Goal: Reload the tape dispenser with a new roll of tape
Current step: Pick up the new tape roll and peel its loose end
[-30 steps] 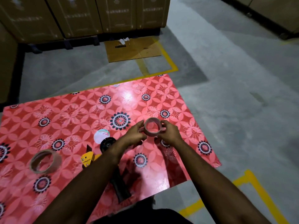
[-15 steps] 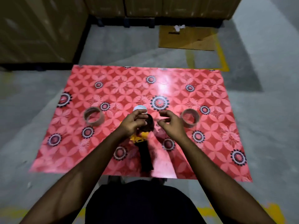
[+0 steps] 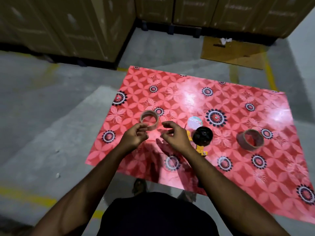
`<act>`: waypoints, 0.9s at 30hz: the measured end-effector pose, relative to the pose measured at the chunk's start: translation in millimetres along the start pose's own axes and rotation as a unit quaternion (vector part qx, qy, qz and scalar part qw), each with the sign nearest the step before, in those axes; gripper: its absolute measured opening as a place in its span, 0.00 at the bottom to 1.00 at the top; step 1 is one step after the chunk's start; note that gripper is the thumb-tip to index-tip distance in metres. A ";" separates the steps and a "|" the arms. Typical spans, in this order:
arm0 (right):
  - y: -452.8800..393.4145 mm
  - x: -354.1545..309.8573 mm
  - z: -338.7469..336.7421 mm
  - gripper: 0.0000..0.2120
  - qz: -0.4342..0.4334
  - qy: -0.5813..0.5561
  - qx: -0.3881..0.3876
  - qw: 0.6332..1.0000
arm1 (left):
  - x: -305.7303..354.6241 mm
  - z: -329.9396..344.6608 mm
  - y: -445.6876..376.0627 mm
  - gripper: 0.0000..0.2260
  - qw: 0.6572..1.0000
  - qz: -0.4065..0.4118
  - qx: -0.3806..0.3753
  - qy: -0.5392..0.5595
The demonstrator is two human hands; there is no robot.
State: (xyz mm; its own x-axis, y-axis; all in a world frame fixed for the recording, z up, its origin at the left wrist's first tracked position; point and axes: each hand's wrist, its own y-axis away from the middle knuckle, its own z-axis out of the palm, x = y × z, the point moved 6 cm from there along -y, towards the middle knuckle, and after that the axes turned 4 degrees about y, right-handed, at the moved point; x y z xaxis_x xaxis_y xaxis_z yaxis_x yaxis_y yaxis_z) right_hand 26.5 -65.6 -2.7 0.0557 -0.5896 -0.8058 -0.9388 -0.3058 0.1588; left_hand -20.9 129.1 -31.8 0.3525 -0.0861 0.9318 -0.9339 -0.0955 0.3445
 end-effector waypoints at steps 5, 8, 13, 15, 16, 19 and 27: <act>-10.9 -11.1 33.5 0.23 0.002 0.034 0.000 0.999 | 11.1 -31.5 -19.5 0.26 0.941 0.131 0.032 -0.311; -13.5 -12.8 40.7 0.23 0.008 0.045 0.001 0.999 | 15.3 -25.3 -37.0 0.28 0.900 0.141 0.015 -0.412; -11.9 -10.9 34.7 0.22 0.010 0.058 -0.006 0.998 | 22.7 -10.3 -55.9 0.10 0.866 0.152 -0.015 -0.477; -11.2 -7.9 26.8 0.23 0.006 0.062 -0.006 0.998 | 24.0 -7.6 -62.6 0.07 0.877 0.145 -0.010 -0.458; -10.5 -6.4 21.6 0.23 0.004 0.063 -0.006 0.998 | 23.6 -6.0 -64.8 0.07 0.887 0.145 -0.008 -0.439; -7.8 -4.7 6.7 0.23 -0.014 0.060 0.010 0.998 | 32.8 -0.2 -58.9 0.06 0.916 0.171 0.001 -0.363; -1.9 13.0 -39.5 0.29 0.033 -0.162 0.073 0.983 | 62.3 36.2 -14.7 0.10 0.941 0.274 0.073 -0.186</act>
State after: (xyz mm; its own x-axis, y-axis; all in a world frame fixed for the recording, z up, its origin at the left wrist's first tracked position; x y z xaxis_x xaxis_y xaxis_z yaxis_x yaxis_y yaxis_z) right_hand 42.4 -102.1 9.0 -0.0954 -0.3275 -0.9400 -0.9769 -0.1504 0.1516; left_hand 17.0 89.3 17.1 -0.1586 -0.5014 0.8506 -0.9729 -0.0676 -0.2213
